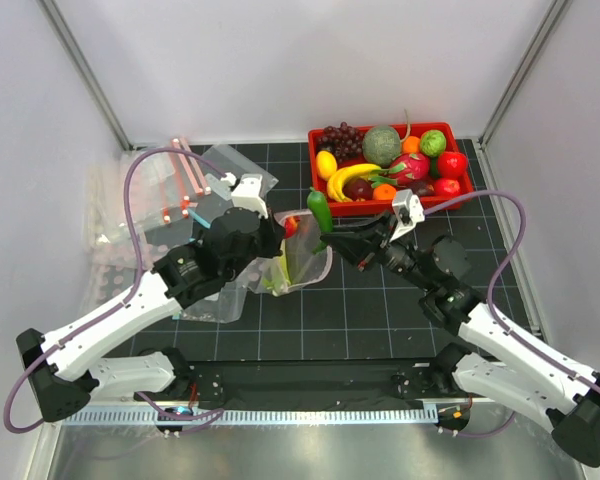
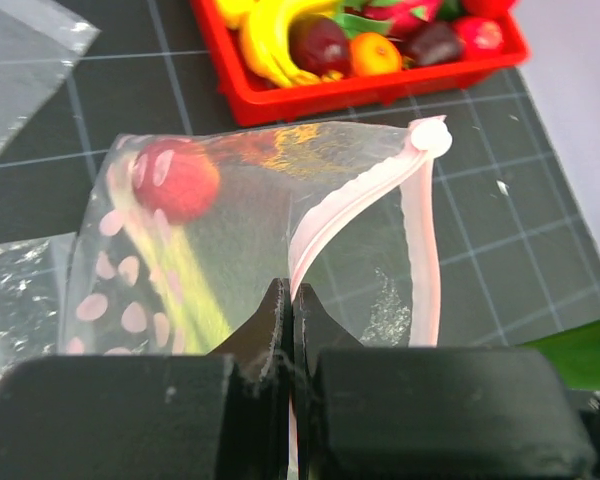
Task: Place the food in the zip-top bag and seal the zipper
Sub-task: Place the fake vegetable in the zipper food storage bag.
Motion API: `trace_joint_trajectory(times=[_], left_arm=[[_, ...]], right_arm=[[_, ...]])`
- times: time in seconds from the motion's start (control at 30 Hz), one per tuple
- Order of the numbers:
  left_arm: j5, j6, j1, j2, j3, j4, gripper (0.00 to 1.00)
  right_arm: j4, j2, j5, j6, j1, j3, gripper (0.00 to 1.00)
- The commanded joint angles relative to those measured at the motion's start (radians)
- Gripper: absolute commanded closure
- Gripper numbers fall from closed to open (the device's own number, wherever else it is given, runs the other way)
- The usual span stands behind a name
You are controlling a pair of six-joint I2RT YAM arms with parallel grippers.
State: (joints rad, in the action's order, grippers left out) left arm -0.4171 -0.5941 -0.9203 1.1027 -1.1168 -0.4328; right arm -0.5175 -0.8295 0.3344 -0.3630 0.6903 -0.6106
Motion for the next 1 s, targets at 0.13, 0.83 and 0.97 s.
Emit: trace_joint_trajectory(times=[0.13,0.83,0.97], left_arm=[[0.182,-0.041,0.005,-0.038,-0.124,-0.001,0.99],[0.204,-0.061,0.005,-0.078,-0.176,-0.029,0.99],[0.126,-0.039,0.005,-0.084,-0.164,-0.032,1.0]], right_arm=[[-0.266,-0.054,-0.051,0.128,0.094,0.025,0.99],[0.137,-0.034,-0.279,0.234,0.12,-0.106,0.28],[0.426,-0.098,-0.38,0.167,0.12,-0.259,0.38]])
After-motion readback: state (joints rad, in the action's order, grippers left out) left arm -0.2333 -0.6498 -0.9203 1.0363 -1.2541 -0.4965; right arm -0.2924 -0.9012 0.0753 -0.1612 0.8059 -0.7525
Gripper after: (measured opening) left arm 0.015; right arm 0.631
